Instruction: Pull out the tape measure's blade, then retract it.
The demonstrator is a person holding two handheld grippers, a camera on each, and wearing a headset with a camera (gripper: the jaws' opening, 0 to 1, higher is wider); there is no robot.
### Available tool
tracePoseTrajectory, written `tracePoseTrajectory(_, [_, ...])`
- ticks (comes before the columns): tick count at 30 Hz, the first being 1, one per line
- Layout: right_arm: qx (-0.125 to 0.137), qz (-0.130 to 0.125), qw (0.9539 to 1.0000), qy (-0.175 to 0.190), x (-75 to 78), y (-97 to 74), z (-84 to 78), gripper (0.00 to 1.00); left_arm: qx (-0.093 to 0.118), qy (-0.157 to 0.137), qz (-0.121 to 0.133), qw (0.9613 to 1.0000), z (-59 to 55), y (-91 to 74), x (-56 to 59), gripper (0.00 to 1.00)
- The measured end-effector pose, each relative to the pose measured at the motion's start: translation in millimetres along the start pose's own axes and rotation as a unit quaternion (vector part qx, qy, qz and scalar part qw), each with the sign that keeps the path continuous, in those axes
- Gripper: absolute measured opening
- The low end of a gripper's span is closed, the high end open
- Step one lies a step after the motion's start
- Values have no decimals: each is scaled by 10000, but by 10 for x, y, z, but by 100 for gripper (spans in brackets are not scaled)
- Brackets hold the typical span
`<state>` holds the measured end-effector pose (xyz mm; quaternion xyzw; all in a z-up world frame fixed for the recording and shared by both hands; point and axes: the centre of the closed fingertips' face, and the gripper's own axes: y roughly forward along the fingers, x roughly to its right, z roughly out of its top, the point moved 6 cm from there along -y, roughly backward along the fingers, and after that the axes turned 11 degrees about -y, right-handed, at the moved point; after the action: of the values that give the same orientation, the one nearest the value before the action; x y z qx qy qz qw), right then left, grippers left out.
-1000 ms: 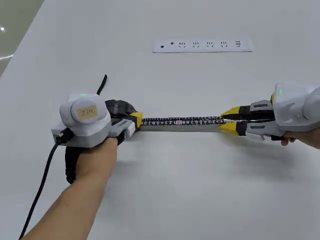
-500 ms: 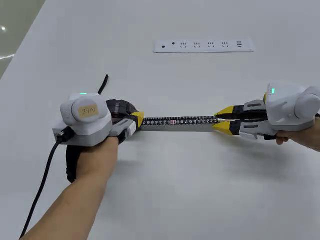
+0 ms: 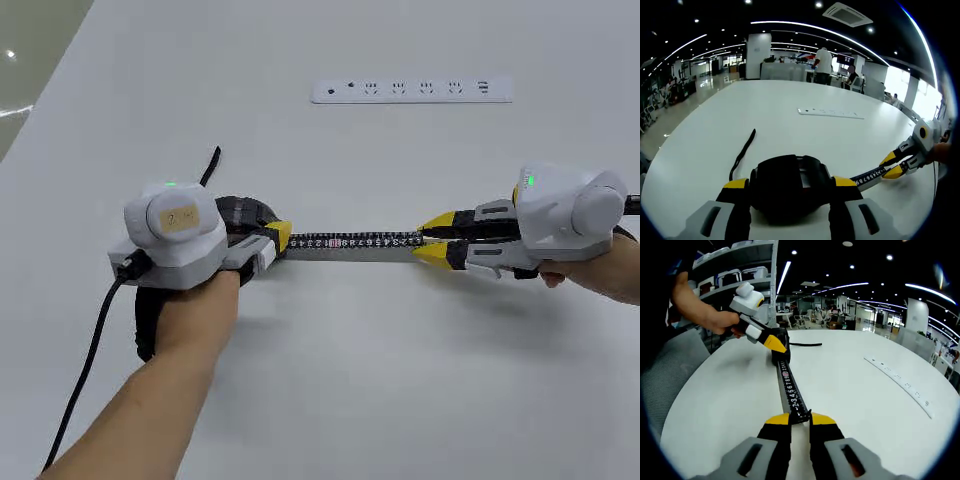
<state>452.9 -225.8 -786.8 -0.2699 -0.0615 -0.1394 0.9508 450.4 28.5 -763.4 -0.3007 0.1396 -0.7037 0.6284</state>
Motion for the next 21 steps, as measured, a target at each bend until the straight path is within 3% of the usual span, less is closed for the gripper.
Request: tracePoseTrajectory(21, [30, 85, 9999, -93, 1, 191, 117, 12, -19, -59, -43, 10000, 3, 2, -8, 60])
